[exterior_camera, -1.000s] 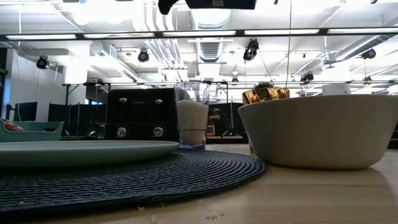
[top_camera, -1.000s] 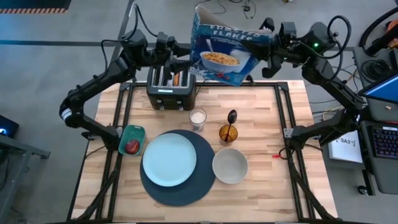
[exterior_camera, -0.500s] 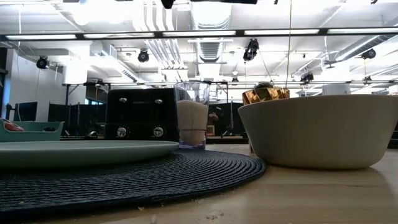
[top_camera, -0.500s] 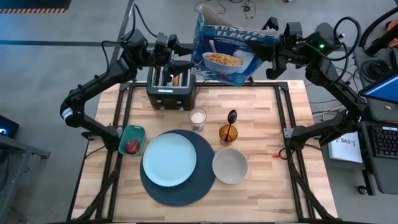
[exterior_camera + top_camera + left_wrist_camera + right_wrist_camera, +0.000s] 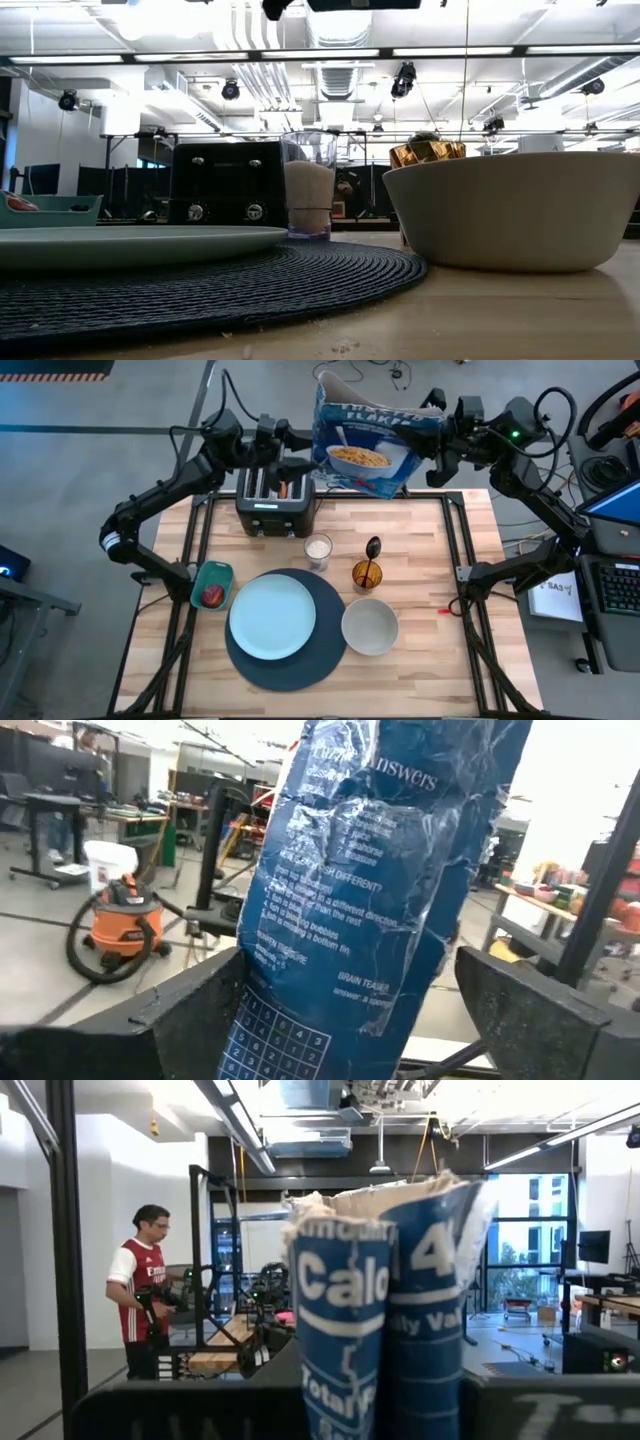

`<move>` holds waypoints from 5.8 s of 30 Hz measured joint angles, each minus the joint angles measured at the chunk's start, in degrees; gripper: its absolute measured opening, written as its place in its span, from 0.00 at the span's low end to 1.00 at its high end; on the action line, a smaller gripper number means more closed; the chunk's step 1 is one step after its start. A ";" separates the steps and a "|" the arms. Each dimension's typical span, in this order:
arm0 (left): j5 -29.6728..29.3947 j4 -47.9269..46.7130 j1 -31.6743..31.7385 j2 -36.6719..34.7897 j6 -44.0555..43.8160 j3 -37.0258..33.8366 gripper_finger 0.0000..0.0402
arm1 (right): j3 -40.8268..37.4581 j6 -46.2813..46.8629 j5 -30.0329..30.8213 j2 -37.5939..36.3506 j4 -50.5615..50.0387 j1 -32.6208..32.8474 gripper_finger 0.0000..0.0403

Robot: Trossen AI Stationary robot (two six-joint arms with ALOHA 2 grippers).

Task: Arrange a breakfast setting
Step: Pour the cereal into the gray bowl

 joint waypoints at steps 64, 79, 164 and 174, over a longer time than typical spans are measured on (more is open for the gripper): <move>-2.90 17.17 -2.27 5.97 5.57 0.23 0.85 | -0.04 6.84 -0.53 0.85 1.61 1.70 0.02; -2.56 15.15 -2.58 6.94 4.40 2.56 0.35 | 0.00 8.95 1.43 0.85 2.31 1.60 0.02; -47.06 -58.65 -36.12 -17.11 -2.48 2.36 0.27 | -0.04 7.58 1.36 -19.68 -37.10 0.35 0.85; -53.25 -53.51 -44.34 -3.85 -8.47 3.41 0.27 | -0.04 5.91 -2.10 -23.28 -40.53 0.35 0.85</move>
